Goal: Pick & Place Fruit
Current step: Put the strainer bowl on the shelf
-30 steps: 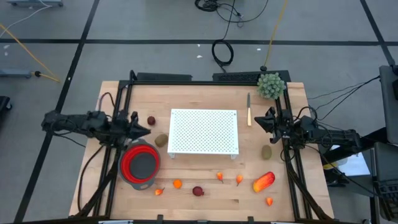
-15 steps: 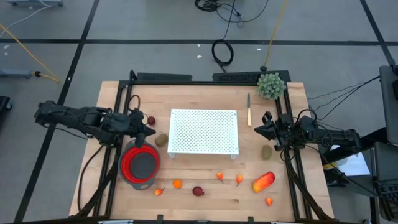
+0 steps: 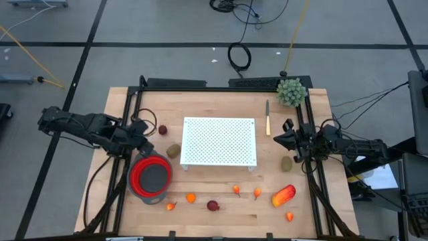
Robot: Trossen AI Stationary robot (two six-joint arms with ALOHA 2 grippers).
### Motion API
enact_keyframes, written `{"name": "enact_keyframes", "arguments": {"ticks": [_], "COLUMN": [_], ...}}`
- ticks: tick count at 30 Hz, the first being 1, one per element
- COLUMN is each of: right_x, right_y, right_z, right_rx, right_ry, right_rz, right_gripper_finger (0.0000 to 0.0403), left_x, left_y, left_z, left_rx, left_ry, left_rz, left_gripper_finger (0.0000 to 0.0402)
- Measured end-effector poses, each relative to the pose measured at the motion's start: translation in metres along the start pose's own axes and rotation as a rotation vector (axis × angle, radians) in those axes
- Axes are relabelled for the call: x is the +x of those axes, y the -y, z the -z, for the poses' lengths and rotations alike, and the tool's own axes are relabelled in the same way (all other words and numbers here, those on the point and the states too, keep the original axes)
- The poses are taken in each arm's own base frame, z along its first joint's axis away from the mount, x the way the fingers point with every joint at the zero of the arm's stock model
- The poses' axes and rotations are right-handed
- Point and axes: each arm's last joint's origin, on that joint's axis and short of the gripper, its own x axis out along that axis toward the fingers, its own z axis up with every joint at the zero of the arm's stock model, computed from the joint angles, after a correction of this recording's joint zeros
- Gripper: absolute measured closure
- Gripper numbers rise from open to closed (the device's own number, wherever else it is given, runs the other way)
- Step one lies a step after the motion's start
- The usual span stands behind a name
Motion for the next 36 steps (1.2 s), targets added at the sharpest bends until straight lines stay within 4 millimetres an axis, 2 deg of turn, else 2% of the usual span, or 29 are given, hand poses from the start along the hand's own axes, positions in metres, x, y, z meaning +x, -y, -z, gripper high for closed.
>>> {"name": "enact_keyframes", "arguments": {"ticks": [7,18,28,36], "right_x": [0.000,0.000,0.000,0.000], "right_y": [0.000,0.000,0.000,0.000], "right_z": [0.000,0.000,0.000,0.000], "right_rx": [-0.063,-0.066,-0.066,-0.066], "right_ry": [0.001,0.000,0.000,-0.001], "right_rz": [0.002,0.003,0.000,0.000], "right_gripper_finger": [0.0403,0.0403,0.0403,0.0403], "left_x": [0.000,0.014,0.025,0.016], "left_y": [-0.006,0.011,0.032,0.040], "left_z": [0.007,0.020,0.060,0.101], "left_rx": [-0.274,-0.408,-0.411,-0.570], "left_ry": [-0.162,-0.301,-0.473,-0.413], "left_rz": [-0.056,-0.157,-0.327,-0.307], "left_gripper_finger": [0.0400,0.0400,0.0398,0.0399]}}
